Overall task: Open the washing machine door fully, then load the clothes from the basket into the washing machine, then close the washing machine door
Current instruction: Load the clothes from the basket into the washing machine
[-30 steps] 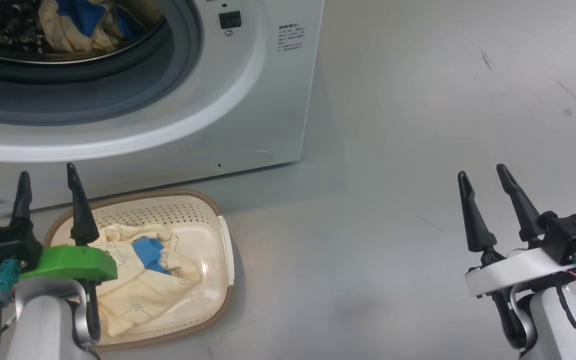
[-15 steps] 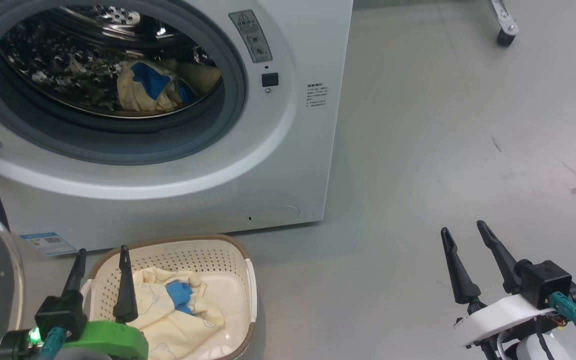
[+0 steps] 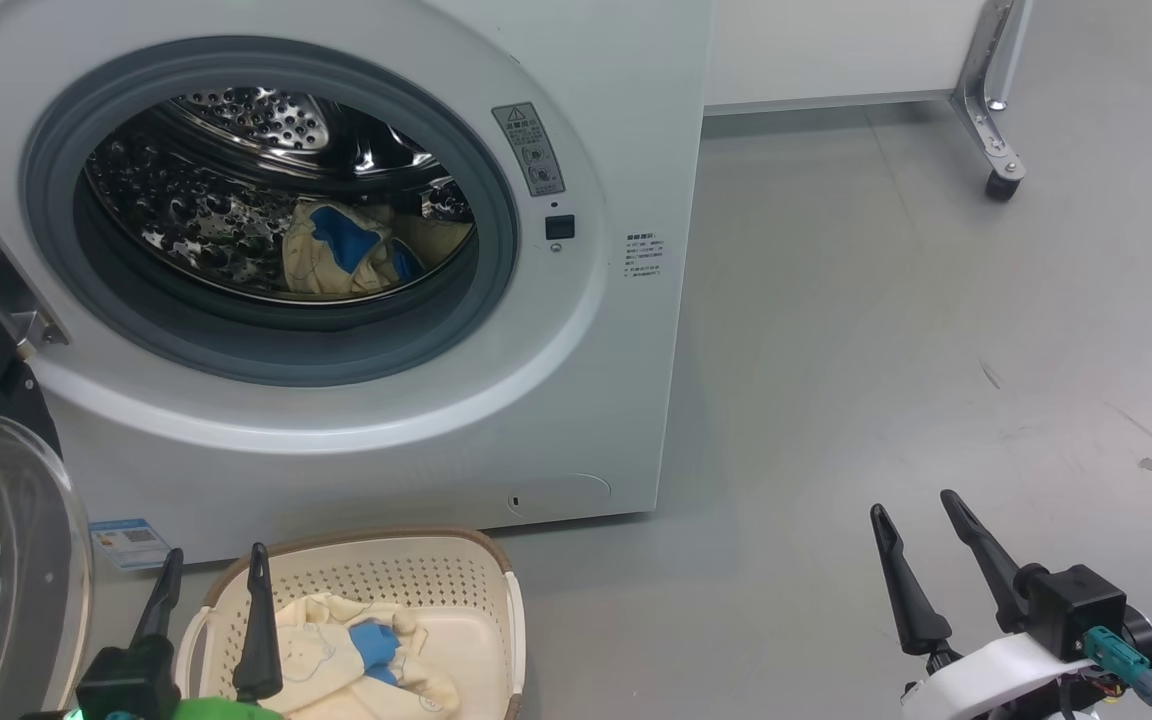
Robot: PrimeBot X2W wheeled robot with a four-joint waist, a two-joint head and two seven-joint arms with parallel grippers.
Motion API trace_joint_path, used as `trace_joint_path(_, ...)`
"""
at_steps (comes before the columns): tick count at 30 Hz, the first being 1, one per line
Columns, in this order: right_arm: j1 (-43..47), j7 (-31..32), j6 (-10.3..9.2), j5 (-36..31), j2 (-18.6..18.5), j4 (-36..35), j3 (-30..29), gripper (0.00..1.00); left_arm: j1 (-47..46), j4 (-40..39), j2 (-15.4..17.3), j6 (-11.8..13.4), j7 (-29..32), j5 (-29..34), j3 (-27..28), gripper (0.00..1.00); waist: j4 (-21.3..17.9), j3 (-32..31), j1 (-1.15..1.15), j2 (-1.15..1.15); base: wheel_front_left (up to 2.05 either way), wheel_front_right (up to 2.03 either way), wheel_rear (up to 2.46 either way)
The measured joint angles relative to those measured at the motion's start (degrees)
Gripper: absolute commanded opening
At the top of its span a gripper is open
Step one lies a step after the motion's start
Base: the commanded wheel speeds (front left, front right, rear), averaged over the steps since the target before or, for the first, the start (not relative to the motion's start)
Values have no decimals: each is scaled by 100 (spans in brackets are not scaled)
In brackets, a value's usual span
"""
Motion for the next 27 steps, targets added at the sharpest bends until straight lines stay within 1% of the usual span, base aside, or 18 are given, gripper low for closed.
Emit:
trace_joint_path(20,127,0,-7,-1,19,-96,26,100,257,-186,3,33,0,0,-115,100,-66,-94,0,0,0,0,0)
trace_joint_path(27,127,0,-8,-1,22,-210,47,100,260,-231,4,33,2,-9,-165,100,-58,14,0,0,0,0,0)
